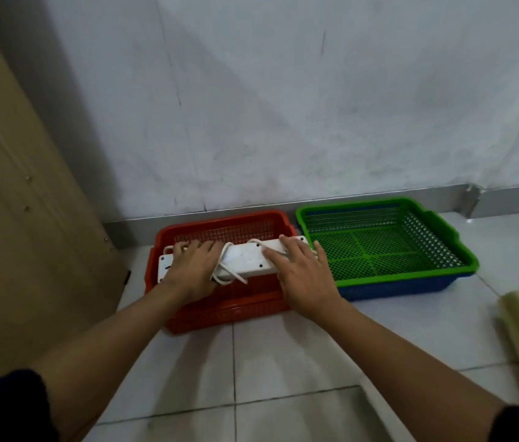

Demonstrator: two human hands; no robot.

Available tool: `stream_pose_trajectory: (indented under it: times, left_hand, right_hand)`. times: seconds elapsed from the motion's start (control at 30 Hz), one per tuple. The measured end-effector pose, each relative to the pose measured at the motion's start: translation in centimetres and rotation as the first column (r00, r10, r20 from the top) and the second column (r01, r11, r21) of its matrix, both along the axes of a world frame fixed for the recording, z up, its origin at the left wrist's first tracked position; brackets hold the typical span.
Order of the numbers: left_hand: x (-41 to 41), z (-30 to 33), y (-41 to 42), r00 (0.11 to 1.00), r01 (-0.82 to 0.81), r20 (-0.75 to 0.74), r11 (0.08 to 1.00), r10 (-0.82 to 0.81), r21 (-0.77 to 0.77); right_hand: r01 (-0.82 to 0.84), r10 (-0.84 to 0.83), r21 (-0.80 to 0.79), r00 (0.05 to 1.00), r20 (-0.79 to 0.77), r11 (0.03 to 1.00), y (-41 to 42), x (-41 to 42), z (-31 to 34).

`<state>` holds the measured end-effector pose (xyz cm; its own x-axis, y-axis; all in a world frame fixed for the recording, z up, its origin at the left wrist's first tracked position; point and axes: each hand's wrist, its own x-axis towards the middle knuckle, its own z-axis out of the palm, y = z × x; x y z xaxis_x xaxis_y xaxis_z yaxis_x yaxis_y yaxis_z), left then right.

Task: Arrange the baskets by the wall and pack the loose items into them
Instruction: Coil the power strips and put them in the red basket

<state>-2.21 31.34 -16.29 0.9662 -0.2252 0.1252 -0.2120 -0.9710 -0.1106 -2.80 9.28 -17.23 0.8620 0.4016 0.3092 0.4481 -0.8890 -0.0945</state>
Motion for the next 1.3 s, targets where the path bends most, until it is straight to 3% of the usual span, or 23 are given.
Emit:
stream_pose_trajectory:
  times: [0.13,0.3,0.37,0.5,0.57,0.63,0.77,0.83,0.9,0.97,1.03,1.13,1.3]
  left_hand:
    - [0.1,-3.1,0.9,0.992,-0.041,-0.123,0.999,0.041,0.006]
    - [1.2,-4.9,1.5,0.979,-0.05,-0.2,0.997,0.037,-0.059]
    - [1.9,-5.4,2.0,0.954,-0.045,-0.299,0.982,-0.012,-0.181]
    - [1.9,-5.6,2.9,0.841,-0.257,-0.534,0.809,-0.082,-0.529]
    - [1.9,-5.2,2.7,0.77,-0.41,-0.633,0.698,-0.079,-0.587]
    - [2.2,-4.8,1.9,0.777,-0.458,-0.629,0.666,-0.021,-0.589]
    - [2.1,-4.8,-2.3,0.918,-0.246,-0.376,0.924,0.125,-0.294]
    - [0.9,-4.5,-5.9,0.982,-0.045,-0.189,0.964,-0.005,-0.261]
    - [-0.5,-3.6,-9.7,0.974,0.174,-0.09,0.94,-0.208,-0.293]
    - [-1.7,-3.5,-13.2,0.905,0.374,-0.091,0.879,-0.416,-0.295]
    - [-3.0,-3.7,-16.6,0.812,0.483,-0.204,0.826,-0.547,-0.293]
    - [-4.9,-4.3,-20.7,0.638,0.609,-0.415,0.755,-0.648,-0.243]
    - [-8.4,-6.0,-26.1,0.435,0.815,-0.528,0.568,-0.73,-0.114]
  right_hand:
    - [-0.039,0.029,-0.036,0.969,-0.245,0.999,0.7,0.5,-2.8]
    - [-0.038,0.023,-0.041,0.95,-0.312,0.998,1.0,1.0,-4.6]
    - [-0.046,0.029,-0.047,0.951,-0.309,0.998,1.1,1.3,-4.7]
    - [-0.033,0.018,-0.03,0.922,-0.387,0.999,1.1,1.4,-5.5]
    - [-0.026,0.018,-0.014,0.92,-0.391,1.0,0.9,1.2,-5.8]
    - [-0.026,0.024,-0.001,0.925,-0.38,1.0,0.6,0.9,-5.8]
    - [-0.008,0.02,0.035,0.934,-0.357,0.999,-2.3,-0.8,-5.1]
    - [0.019,-0.008,0.03,0.941,-0.338,0.999,-4.9,-2.1,-4.7]
    - [0.069,-0.071,-0.019,0.929,-0.364,0.997,-8.0,-3.8,-4.5]
    - [0.136,-0.156,-0.078,0.893,-0.422,0.988,-11.2,-6.1,-4.5]
    - [0.225,-0.252,-0.115,0.836,-0.487,0.968,-14.4,-8.9,-4.7]
    - [0.343,-0.361,-0.148,0.722,-0.59,0.928,-17.8,-13.2,-5.0]
    - [0.439,-0.365,-0.123,0.522,-0.771,0.89,-20.3,-19.2,-5.5]
